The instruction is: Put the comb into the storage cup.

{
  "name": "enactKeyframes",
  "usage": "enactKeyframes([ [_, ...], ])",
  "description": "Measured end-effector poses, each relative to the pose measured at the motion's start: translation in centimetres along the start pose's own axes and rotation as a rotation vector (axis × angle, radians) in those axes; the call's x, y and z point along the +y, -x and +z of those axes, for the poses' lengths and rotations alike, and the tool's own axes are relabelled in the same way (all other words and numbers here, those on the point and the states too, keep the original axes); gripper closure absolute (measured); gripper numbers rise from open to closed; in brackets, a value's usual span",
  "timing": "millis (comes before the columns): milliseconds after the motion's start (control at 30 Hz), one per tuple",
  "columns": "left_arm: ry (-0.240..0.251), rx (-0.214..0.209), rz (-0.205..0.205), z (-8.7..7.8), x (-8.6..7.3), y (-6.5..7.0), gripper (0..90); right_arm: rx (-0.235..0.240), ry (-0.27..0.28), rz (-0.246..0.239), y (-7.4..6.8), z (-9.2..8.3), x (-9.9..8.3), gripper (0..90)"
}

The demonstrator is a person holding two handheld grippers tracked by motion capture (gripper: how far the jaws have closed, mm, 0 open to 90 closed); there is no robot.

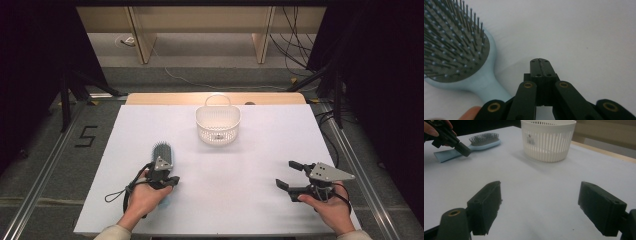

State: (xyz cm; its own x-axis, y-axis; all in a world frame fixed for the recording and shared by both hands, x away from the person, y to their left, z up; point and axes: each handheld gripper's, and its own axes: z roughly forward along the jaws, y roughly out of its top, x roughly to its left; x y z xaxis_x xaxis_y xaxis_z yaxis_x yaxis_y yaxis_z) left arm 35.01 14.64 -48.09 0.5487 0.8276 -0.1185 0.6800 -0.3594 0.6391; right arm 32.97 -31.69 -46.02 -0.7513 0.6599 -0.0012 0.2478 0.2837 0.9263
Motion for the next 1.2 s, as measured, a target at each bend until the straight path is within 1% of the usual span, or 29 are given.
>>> enactKeyframes([
  [67,-0.024,-0.002,-0.012,0.1,-0.1,0.0,89.8,-0.001,0.001,0.002,0.0,0.0,0.0,20.0],
  [100,-0.024,-0.002,-0.012,0.1,-0.1,0.0,89.8,-0.001,0.001,0.002,0.0,0.0,0.0,20.0],
  [133,-0.037,-0.002,-0.018,0.2,-0.2,-0.1,89.8,0.000,0.002,0.004,0.0,-0.1,0.0,20.1],
  [300,-0.052,0.001,-0.026,0.0,-0.2,-0.2,89.8,0.001,0.000,0.006,0.1,-0.1,0.0,20.2],
  [333,-0.064,0.004,-0.025,-0.2,-0.3,-0.3,89.8,0.000,-0.001,0.005,0.1,-0.1,0.0,20.3],
  [367,-0.064,0.004,-0.025,-0.2,-0.3,-0.3,89.8,0.000,-0.001,0.005,0.1,-0.1,0.0,20.3],
  [400,-0.076,0.001,-0.035,-0.5,-0.5,-0.6,89.8,-0.002,-0.003,0.006,0.1,-0.1,-0.1,20.3],
  [500,-0.085,0.006,-0.040,-0.8,-0.8,-0.8,89.8,-0.001,0.000,0.003,0.1,-0.1,0.0,20.4],
  [667,-0.115,0.030,-0.038,-1.8,-1.5,-1.4,89.9,-0.001,0.003,0.008,0.1,-0.2,-0.1,20.5],
  [700,-0.118,0.036,-0.035,-1.9,-1.6,-1.5,89.8,-0.001,0.003,0.009,0.1,-0.2,0.0,20.5],
  [733,-0.127,0.044,-0.023,-2.1,-1.7,-1.5,89.8,0.000,0.002,0.009,0.1,-0.2,-0.1,20.5],
  [767,-0.127,0.044,-0.023,-2.1,-1.7,-1.5,89.8,-0.001,0.001,0.008,0.1,-0.2,-0.1,20.6],
  [800,-0.139,0.063,-0.012,-2.4,-1.9,-1.7,89.8,-0.001,0.001,0.009,0.1,-0.2,-0.1,20.6],
  [833,-0.144,0.067,-0.012,-2.6,-2.0,-1.8,89.8,-0.001,0.000,0.008,0.1,-0.2,-0.1,20.6],
  [1000,-0.161,0.079,-0.025,-3.1,-2.4,-2.5,89.8,0.001,-0.001,0.007,0.1,-0.2,-0.1,20.7],
  [1033,-0.161,0.079,-0.025,-3.1,-2.4,-2.5,89.9,0.001,-0.001,0.007,0.1,-0.2,-0.1,20.7],
  [1100,-0.163,0.089,-0.037,-3.4,-2.6,-3.1,89.8,0.000,-0.001,0.007,0.1,-0.2,-0.1,20.7],
  [1200,-0.163,0.098,-0.046,-3.6,-2.8,-3.4,89.8,0.002,-0.002,0.006,0.2,-0.2,-0.1,20.7],
])
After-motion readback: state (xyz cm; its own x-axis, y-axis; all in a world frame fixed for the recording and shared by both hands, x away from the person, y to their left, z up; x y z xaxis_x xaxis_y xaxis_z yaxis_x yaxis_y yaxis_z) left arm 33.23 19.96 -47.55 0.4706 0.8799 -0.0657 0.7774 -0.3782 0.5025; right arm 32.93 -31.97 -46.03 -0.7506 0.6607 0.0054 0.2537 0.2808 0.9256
